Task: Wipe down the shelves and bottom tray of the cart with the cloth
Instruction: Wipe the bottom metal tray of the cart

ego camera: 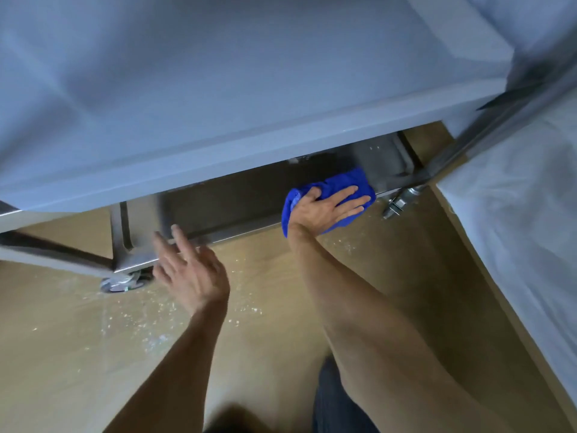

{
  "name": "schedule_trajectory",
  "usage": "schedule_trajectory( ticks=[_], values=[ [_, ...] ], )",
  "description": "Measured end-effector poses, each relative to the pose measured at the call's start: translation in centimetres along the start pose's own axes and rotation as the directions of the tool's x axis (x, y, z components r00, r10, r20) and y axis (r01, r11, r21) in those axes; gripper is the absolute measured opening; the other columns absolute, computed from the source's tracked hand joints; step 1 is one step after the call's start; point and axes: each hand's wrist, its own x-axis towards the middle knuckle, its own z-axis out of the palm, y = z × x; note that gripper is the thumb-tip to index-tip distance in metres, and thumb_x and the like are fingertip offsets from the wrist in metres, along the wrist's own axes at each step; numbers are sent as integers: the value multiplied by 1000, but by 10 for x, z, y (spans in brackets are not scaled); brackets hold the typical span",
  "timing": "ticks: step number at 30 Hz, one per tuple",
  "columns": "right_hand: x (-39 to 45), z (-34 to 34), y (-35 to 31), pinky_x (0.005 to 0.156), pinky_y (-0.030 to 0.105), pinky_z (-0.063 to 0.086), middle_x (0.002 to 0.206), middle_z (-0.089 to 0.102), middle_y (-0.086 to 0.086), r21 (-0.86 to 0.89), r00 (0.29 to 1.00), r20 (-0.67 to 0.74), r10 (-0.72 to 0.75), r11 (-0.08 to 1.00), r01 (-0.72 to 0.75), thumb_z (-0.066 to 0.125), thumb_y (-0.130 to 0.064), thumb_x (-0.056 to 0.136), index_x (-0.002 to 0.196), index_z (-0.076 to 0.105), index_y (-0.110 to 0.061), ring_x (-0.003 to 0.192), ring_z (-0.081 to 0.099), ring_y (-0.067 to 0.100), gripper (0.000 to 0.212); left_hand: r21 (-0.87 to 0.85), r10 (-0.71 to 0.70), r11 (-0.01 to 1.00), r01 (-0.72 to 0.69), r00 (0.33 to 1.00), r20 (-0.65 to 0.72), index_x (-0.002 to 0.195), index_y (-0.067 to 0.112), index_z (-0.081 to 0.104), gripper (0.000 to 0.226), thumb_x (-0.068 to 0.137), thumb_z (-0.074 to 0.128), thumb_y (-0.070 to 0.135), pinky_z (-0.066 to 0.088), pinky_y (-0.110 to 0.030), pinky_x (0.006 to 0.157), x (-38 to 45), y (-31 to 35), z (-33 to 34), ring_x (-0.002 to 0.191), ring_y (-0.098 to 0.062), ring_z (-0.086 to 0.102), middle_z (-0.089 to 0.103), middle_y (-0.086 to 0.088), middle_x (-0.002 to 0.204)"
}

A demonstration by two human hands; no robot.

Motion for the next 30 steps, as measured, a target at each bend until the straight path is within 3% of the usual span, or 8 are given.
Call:
schedule_trajectory(
  ticks=[3,7,10,13,17,20,22,30],
  values=[
    [45,-17,2,121,50,16,166,-10,15,1,999,-31,24,1000,-24,51,-27,91,158,9,-3,153,-8,33,82,38,276,955,-293,931,239,157,26,5,61,102,23,47,11,-51,117,-10,73,15,151,-35,2,-6,-20,163],
    [112,-43,5,115,36,30,165,-8,17,36,993,-70,99,995,-97,50,-26,96,158,4,-4,151,8,32,80,133,226,945,-299,889,397,156,26,11,65,99,11,58,12,-54,116,6,113,37,150,-38,4,2,-19,163],
    [166,-62,7,116,43,31,163,14,20,85,981,-131,143,988,-132,49,-24,98,158,7,-4,145,26,36,76,272,257,887,-374,888,381,134,25,50,61,96,14,56,21,-56,109,19,116,39,133,-37,36,38,-21,148],
    [170,-63,7,116,37,26,162,18,20,129,972,-188,138,985,-115,49,-18,98,157,9,-1,145,27,35,73,279,232,890,-360,886,402,105,26,66,52,96,21,51,25,-54,106,30,122,37,112,-31,51,54,-14,122],
    [81,-33,10,123,43,17,162,3,28,37,997,-73,27,999,-25,42,-28,95,155,10,7,150,10,40,77,279,225,890,-361,880,419,111,23,64,39,92,36,42,33,-52,103,27,123,34,117,-35,48,50,-17,130],
    [-6,-9,12,124,31,3,161,3,31,40,1000,3,-20,999,20,42,-39,96,152,16,11,150,6,42,80,221,181,927,-303,878,442,114,25,62,37,87,38,33,30,-54,104,28,123,24,122,-34,45,47,-16,132],
    [-29,-1,11,124,33,8,160,4,33,25,998,42,-49,999,48,43,-40,97,152,16,12,149,8,43,80,183,156,949,-258,886,438,110,24,63,36,88,35,29,27,-54,107,27,127,16,121,-33,48,50,-13,127],
    [144,-53,23,122,49,16,161,4,31,-81,997,-68,27,996,-33,42,-34,103,154,6,7,149,12,45,76,130,147,968,-215,905,399,119,13,55,31,96,39,27,28,-53,109,19,129,11,127,-33,45,48,-16,135]
  ],
)
